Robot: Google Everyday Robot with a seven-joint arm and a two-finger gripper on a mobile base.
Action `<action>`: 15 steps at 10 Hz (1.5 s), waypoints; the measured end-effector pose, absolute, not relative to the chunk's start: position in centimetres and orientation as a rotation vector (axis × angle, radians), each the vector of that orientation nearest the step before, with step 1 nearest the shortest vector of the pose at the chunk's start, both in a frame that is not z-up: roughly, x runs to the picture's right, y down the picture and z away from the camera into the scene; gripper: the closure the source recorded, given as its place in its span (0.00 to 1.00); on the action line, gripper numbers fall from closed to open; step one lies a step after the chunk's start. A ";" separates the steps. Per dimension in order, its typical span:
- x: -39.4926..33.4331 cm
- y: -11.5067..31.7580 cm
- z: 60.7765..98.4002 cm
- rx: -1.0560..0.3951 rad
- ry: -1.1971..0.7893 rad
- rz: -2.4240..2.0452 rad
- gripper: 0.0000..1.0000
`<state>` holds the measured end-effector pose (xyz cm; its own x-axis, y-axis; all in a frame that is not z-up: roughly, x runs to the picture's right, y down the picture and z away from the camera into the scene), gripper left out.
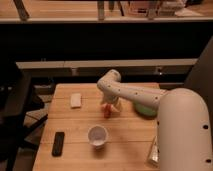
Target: Drag the pepper across the table
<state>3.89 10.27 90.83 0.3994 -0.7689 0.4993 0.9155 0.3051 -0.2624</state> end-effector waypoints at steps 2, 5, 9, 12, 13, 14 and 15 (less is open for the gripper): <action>3.9 10.4 91.1 -0.561 -0.310 -1.140 0.20; 3.8 10.4 91.3 -0.565 -0.321 -1.139 0.20; 3.7 10.5 91.6 -0.570 -0.332 -1.143 0.20; 3.8 10.5 91.9 -0.573 -0.338 -1.145 0.20; 3.7 10.5 91.9 -0.574 -0.341 -1.146 0.20; 3.6 10.5 92.0 -0.575 -0.343 -1.148 0.20; 3.6 10.5 92.1 -0.576 -0.345 -1.150 0.20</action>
<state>3.56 10.50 92.05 0.3799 -0.7533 0.5368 0.9244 0.2884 -0.2495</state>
